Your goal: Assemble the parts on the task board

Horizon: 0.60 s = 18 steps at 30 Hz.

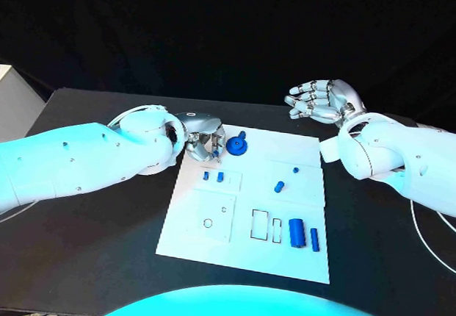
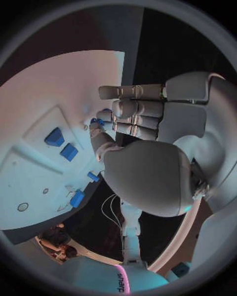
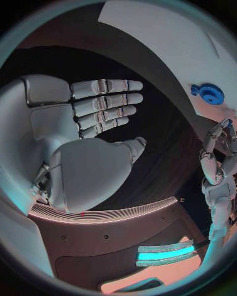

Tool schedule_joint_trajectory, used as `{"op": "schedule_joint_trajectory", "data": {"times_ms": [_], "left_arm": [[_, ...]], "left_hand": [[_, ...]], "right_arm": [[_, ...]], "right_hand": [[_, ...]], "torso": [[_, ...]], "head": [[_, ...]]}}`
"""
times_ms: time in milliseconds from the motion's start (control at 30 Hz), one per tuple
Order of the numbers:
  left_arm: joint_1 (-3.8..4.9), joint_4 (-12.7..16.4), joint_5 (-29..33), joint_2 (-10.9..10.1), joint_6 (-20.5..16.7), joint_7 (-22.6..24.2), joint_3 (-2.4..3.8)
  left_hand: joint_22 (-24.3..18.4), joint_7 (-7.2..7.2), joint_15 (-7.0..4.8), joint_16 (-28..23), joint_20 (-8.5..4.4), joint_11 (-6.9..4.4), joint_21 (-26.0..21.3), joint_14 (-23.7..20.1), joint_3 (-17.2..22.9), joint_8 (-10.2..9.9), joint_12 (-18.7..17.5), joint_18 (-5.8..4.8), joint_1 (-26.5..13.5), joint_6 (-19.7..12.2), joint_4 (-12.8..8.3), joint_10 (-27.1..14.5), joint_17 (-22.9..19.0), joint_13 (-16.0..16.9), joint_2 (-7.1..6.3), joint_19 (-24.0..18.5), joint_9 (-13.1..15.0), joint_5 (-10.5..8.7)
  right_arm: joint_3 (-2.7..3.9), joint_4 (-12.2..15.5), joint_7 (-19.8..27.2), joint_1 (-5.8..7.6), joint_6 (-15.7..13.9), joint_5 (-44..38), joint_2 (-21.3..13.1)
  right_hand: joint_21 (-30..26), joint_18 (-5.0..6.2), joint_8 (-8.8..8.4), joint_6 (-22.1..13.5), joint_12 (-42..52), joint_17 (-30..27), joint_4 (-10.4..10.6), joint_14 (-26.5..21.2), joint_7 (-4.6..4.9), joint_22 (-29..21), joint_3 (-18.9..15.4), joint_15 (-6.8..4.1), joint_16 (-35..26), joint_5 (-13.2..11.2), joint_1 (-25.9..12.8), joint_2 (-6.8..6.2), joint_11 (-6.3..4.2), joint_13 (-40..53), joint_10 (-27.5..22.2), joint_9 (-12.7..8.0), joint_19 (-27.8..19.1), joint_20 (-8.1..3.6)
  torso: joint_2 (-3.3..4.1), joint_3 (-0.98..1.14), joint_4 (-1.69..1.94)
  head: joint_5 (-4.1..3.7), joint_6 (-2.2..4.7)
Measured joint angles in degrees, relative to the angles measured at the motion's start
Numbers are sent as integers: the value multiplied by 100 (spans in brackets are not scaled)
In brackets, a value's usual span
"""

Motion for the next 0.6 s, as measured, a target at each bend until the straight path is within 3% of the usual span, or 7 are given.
{"op": "schedule_joint_trajectory", "data": {"times_ms": [600], "left_arm": [[-18, -51, 52, 81, 52, -2, -40]], "left_hand": [[-1, 0, 0, 0, 0, 21, 0, 0, 0, -22, -28, 0, -8, -1, 0, 19, 23, 3, -8, 0, -2, -10]], "right_arm": [[0, 3, -2, -1, 0, 0, -5]], "right_hand": [[0, 0, 0, 0, -20, -10, 0, 0, 0, -15, 0, 0, 0, 0, 0, 0, 0, -6, 0, -10, 0, 0]], "torso": [[0, -3, 1]], "head": [[-20, 0]]}}
